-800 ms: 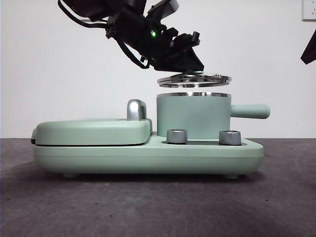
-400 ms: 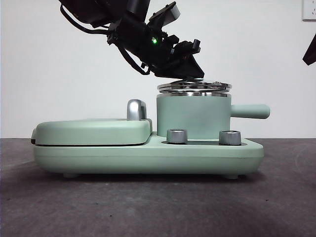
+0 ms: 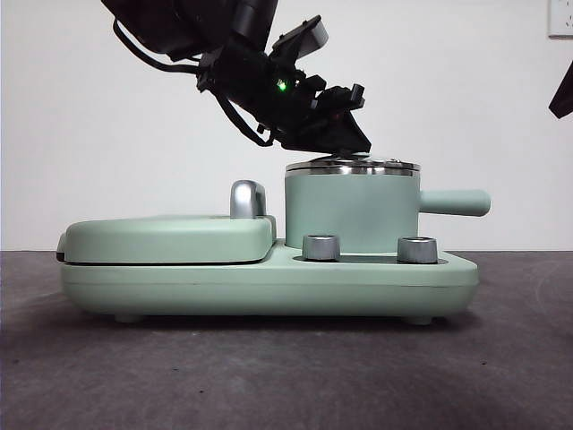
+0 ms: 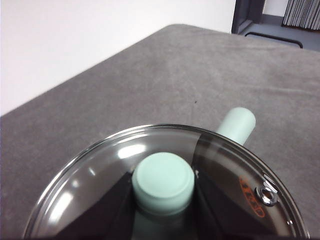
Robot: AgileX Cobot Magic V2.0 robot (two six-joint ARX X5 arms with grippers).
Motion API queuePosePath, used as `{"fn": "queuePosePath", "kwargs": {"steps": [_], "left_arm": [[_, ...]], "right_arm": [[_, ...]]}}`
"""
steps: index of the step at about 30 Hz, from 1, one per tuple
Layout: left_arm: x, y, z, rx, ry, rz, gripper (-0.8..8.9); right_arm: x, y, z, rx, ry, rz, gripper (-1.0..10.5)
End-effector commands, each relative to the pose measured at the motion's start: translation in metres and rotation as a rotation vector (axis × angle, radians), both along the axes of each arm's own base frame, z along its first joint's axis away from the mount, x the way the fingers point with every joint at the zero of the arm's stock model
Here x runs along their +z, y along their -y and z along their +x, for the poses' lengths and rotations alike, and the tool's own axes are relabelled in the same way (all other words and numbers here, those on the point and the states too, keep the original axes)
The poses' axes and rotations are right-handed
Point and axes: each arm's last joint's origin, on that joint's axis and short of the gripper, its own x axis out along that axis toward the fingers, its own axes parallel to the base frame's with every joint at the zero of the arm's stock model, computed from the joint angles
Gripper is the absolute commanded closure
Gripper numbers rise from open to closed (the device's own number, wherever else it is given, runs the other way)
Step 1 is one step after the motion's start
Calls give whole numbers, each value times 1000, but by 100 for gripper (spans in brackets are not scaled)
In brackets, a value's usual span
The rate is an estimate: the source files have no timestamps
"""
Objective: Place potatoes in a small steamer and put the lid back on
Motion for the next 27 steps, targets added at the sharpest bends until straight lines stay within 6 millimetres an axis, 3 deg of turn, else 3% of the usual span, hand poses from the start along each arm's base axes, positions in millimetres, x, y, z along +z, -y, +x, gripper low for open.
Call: {"fn": "queuePosePath", "kwargs": {"steps": [1, 15, 19, 27], "left_arm": [[-1, 7, 5, -10, 23, -5, 799], [-7, 8, 6, 4, 25, 20, 777], [-5, 7, 5, 7, 7, 17, 652], [2, 4, -1, 7, -34, 35, 500]], "right_arm": [[0, -1, 0, 1, -6, 3, 675], [0, -1, 0, 0, -14, -1, 675], [0, -1, 0, 1, -14, -1, 675], [0, -1, 0, 0, -14, -1, 675]]}}
